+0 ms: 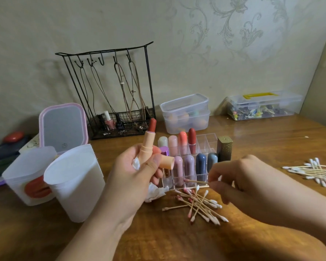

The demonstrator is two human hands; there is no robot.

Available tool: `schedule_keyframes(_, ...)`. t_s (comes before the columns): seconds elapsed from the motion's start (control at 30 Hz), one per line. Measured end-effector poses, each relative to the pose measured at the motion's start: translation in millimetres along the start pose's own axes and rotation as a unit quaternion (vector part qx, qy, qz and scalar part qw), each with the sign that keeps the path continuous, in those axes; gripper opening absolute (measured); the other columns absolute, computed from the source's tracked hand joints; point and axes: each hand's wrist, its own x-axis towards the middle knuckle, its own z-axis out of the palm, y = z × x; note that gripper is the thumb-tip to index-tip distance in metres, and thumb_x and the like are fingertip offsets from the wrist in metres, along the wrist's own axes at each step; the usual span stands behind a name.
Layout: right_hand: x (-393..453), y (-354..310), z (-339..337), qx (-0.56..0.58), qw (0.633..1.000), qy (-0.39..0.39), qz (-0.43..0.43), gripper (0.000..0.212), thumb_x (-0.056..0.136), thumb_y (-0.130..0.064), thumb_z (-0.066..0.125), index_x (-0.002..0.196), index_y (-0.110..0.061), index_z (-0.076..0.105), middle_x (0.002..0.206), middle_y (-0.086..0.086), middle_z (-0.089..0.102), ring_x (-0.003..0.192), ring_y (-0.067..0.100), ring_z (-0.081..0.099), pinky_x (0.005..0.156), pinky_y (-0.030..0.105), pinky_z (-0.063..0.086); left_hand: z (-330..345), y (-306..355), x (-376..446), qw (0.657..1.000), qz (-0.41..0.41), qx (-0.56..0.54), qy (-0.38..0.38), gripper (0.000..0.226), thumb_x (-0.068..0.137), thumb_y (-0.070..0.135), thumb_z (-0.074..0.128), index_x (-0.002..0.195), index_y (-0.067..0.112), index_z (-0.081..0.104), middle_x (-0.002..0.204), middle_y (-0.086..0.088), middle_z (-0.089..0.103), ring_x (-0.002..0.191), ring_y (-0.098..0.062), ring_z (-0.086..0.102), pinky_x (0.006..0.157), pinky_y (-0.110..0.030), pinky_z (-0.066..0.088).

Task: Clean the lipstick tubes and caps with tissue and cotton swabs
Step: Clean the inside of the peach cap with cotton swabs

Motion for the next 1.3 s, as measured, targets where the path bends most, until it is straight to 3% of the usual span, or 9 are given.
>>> schedule_keyframes(0.23,4.1,-7.8,23.7,-0.09,0.995,-0.017,0.026,0.021,0.098,-0.044,0.049,0.108,-0.034,0.065,0.104,-0.014,0.065,0.078,0.003,0.053,0.054,0.009,0.031,6.2,5.5,-4.7,0.978,-0.11,-0.171,-0.044,0.028,0.074,0.016,0.065,0.101,0.008,0.065,0.074,-0.008,0.065,0.061,-0.015,0.055,0.051,-0.021,0.049)
schedule_keyframes(0.4,-1.2,-5.4,2.0,-0.103,0.994,0.003,0.041,0.022,0.094,-0.054,0.051,0.101,-0.037,0.063,0.088,-0.017,0.065,0.075,0.003,0.058,0.064,0.02,0.048,12.8,4.9,-10.4,0.968,-0.137,-0.2,-0.072,0.029,0.074,0.013,0.064,0.102,0.007,0.063,0.073,-0.01,0.066,0.06,-0.016,0.056,0.05,-0.021,0.051)
schedule_keyframes(0.53,-6.0,19.4,-33.9,-0.026,0.996,0.057,0.066,0.01,0.088,-0.043,0.065,0.09,-0.035,0.071,0.074,-0.015,0.067,0.064,0.0,0.059,0.062,0.021,0.052,20.4,2.8,-15.2,0.959,-0.134,-0.237,-0.081,0.015,0.069,0.013,0.074,0.083,0.012,0.075,0.088,-0.018,0.068,0.066,-0.022,0.062,0.057,-0.027,0.057)
schedule_keyframes(0.6,-8.9,40.0,-56.7,0.033,0.994,0.074,0.074,0.003,0.087,-0.033,0.07,0.085,-0.035,0.071,0.065,-0.013,0.068,0.054,-0.002,0.058,0.052,0.013,0.046,25.6,1.9,-18.9,0.956,-0.124,-0.251,-0.085,0.032,0.055,0.015,0.086,0.084,0.011,0.075,0.093,-0.021,0.068,0.068,-0.025,0.065,0.057,-0.028,0.058)
schedule_keyframes(0.7,-18.0,77.6,-83.1,0.084,0.987,0.088,0.109,0.014,0.086,-0.02,0.073,0.077,-0.031,0.07,0.06,-0.01,0.069,0.039,0.005,0.051,0.044,0.019,0.043,36.8,0.2,-24.5,0.957,-0.126,-0.24,-0.105,0.058,0.038,0.02,0.097,0.09,0.008,0.074,0.088,-0.022,0.068,0.068,-0.027,0.066,0.058,-0.03,0.058)
schedule_keyframes(0.77,-22.5,111.0,-83.9,0.042,0.981,0.115,0.152,0.02,0.085,-0.019,0.073,0.072,-0.034,0.068,0.06,-0.009,0.068,0.047,0.009,0.058,0.053,0.023,0.047,46.8,0.9,-28.2,0.957,-0.138,-0.231,-0.109,0.068,0.034,0.02,0.099,0.094,0.005,0.072,0.082,-0.021,0.066,0.067,-0.029,0.066,0.056,-0.03,0.057)
schedule_keyframes(0.87,-28.2,156.0,-65.7,-0.06,0.959,0.157,0.228,0.029,0.084,-0.024,0.071,0.066,-0.045,0.061,0.076,-0.018,0.066,0.074,0.015,0.063,0.07,0.029,0.051,63.8,3.9,-31.0,0.957,-0.151,-0.215,-0.124,0.052,0.042,0.016,0.095,0.088,0.005,0.073,0.079,-0.02,0.066,0.066,-0.029,0.065,0.055,-0.029,0.056)
schedule_keyframes(1.1,-23.1,190.9,-31.4,-0.077,0.973,0.072,0.205,0.008,0.086,-0.032,0.07,0.089,-0.038,0.076,0.099,-0.01,0.069,0.107,0.018,0.051,0.092,0.039,0.051,117.7,5.4,-32.8,0.963,-0.116,-0.171,-0.172,0.028,0.074,0.006,0.063,0.1,-0.003,0.06,0.083,-0.021,0.066,0.066,-0.027,0.064,0.056,-0.026,0.056)
schedule_keyframes(1.3,-14.2,186.3,-19.0,-0.043,0.976,0.06,0.205,0.01,0.085,-0.04,0.071,0.091,-0.034,0.077,0.1,-0.005,0.069,0.103,0.016,0.055,0.09,0.039,0.053,143.1,-3.8,-33.2,0.96,-0.132,-0.175,-0.176,0.026,0.073,0.005,0.065,0.098,-0.003,0.062,0.081,-0.017,0.067,0.067,-0.026,0.064,0.056,-0.026,0.056)
